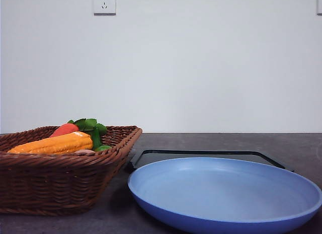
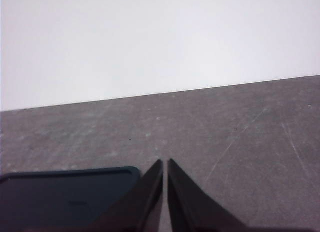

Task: Transfer egg from basket to plate and serve

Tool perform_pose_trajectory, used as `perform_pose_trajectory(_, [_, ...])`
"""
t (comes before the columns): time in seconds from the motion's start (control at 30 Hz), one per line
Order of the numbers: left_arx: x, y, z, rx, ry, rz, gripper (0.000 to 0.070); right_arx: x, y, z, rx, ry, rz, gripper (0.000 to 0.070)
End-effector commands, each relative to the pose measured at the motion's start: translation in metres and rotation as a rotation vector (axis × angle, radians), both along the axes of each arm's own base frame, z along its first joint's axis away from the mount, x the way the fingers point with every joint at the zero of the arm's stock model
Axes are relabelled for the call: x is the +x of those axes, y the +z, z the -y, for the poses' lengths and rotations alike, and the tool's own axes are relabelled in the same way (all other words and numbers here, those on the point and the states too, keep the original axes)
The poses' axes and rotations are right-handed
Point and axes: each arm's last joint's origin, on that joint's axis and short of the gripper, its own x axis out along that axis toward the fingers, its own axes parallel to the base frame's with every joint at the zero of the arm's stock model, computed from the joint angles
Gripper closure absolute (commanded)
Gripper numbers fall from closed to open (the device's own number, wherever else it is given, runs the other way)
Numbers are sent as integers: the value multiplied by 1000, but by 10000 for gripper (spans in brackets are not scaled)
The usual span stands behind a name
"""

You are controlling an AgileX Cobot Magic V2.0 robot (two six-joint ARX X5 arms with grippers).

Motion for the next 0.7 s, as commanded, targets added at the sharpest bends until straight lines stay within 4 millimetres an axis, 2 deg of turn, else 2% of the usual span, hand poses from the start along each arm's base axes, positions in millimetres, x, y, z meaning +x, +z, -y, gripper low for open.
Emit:
perform_pose_trajectory(0.0, [1,-5,0,-3,1,-5,700,0,1,0,23,1,15,700])
perform_pose_trajectory(0.07, [1,-3,0,-28,4,12,700,0,2,0,28,0,31,700])
perform_pose_trajectory(0.17, [1,-2,0,-168,25,32,700,0,7,0,32,5,80,700])
perform_pose_trajectory(0.33, [2,0,1,-313,32,65,700,-1,12,0,143,22,113,700])
perform_pose_trajectory(0.53, [1,5,5,-352,-105,58,700,-1,9,-1,268,50,42,700])
perform_pose_trajectory(0.67, [-1,16,6,-397,-127,26,700,-4,16,-1,287,40,-48,700])
